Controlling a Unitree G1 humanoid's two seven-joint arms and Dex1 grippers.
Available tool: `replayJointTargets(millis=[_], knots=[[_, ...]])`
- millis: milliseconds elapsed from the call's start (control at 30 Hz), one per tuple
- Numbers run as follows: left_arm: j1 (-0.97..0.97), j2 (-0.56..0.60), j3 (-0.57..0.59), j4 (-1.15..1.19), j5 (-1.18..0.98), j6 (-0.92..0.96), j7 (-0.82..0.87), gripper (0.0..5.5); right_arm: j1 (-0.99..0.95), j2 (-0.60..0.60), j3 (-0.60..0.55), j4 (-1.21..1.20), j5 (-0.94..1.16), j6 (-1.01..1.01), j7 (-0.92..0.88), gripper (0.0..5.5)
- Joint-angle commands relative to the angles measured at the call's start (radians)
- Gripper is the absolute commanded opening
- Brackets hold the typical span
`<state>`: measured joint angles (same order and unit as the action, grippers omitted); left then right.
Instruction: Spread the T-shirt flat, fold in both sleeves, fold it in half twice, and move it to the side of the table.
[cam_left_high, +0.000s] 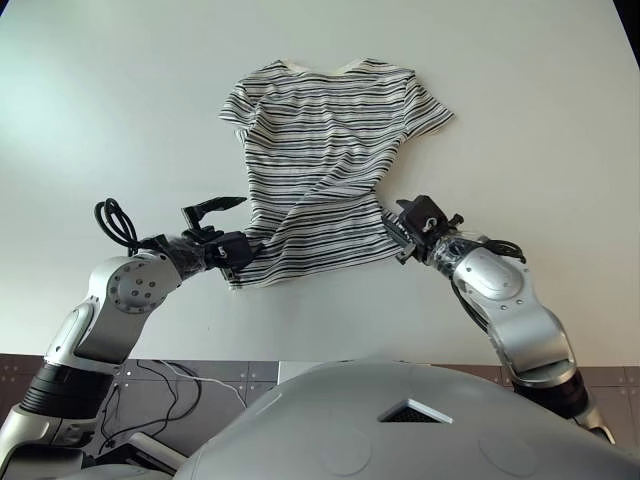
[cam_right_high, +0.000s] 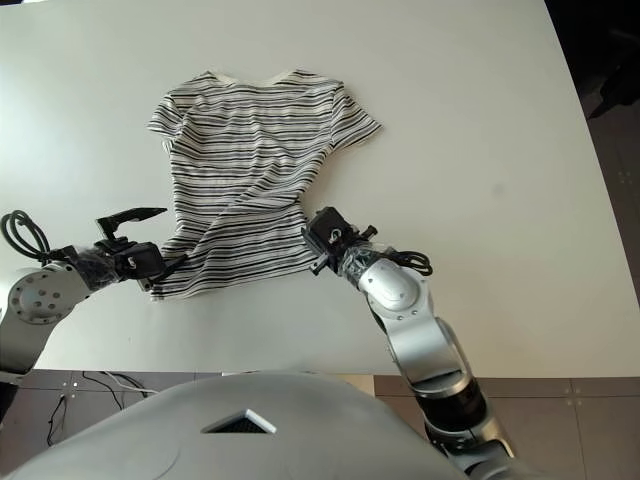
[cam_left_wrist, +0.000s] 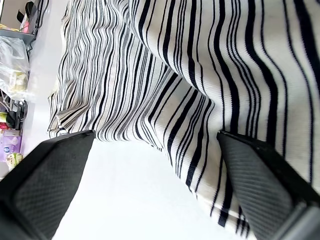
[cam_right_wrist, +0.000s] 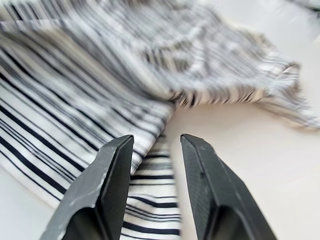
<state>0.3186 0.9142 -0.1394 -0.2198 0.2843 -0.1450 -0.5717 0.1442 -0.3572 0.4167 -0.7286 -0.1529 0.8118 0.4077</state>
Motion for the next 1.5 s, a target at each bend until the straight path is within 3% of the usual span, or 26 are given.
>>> replayJointTargets(millis=[33,167,267,500,700,867,933,1067,1200,1333,1500], knots=[[0.081,-0.018,-0.064,0.031,0.071,0.057,-0.028,4.54,0.001,-0.063,0.016,0.098,-0.032,-0.016,-0.002,1.72],[0.073,-0.03,-0.073,0.025,0.079,0.07,-0.024,4.54,0.021,-0.101,0.084,0.328,-0.101,-0.109,-0.046,1.72],[0.094,-0.028,-0.068,-0.005,0.08,0.083,-0.027,4.54,0.033,-0.12,0.071,0.35,-0.103,-0.124,-0.035,1.72],[0.285,-0.029,-0.008,-0.125,0.094,0.11,0.02,4.54,0.377,-0.309,-0.136,-0.1,-0.001,0.051,0.098,1.72],[0.415,-0.055,0.018,-0.213,0.115,0.137,0.064,4.54,0.467,-0.354,-0.233,-0.24,0.06,0.144,0.136,1.72],[0.362,-0.06,0.074,-0.262,0.065,0.108,0.066,4.54,0.219,-0.213,-0.339,-0.254,0.177,0.111,0.134,1.72],[0.315,-0.047,0.102,-0.27,0.049,0.092,0.053,4.54,0.184,-0.23,-0.325,-0.243,0.216,0.081,0.171,1.72],[0.296,-0.061,0.105,-0.257,0.051,0.065,0.036,4.54,0.146,-0.274,-0.143,-0.08,0.121,-0.027,0.146,1.72],[0.337,-0.057,0.08,-0.236,0.045,0.029,0.004,4.54,0.233,-0.351,-0.03,0.015,0.033,-0.121,0.136,1.72],[0.399,-0.04,0.047,-0.235,0.036,0.02,-0.045,4.54,0.339,-0.454,-0.026,0.023,0.029,-0.194,0.19,1.72],[0.563,0.033,0.07,-0.298,-0.049,0.009,-0.144,4.54,0.418,-0.517,-0.118,-0.015,0.077,-0.264,0.23,1.72]])
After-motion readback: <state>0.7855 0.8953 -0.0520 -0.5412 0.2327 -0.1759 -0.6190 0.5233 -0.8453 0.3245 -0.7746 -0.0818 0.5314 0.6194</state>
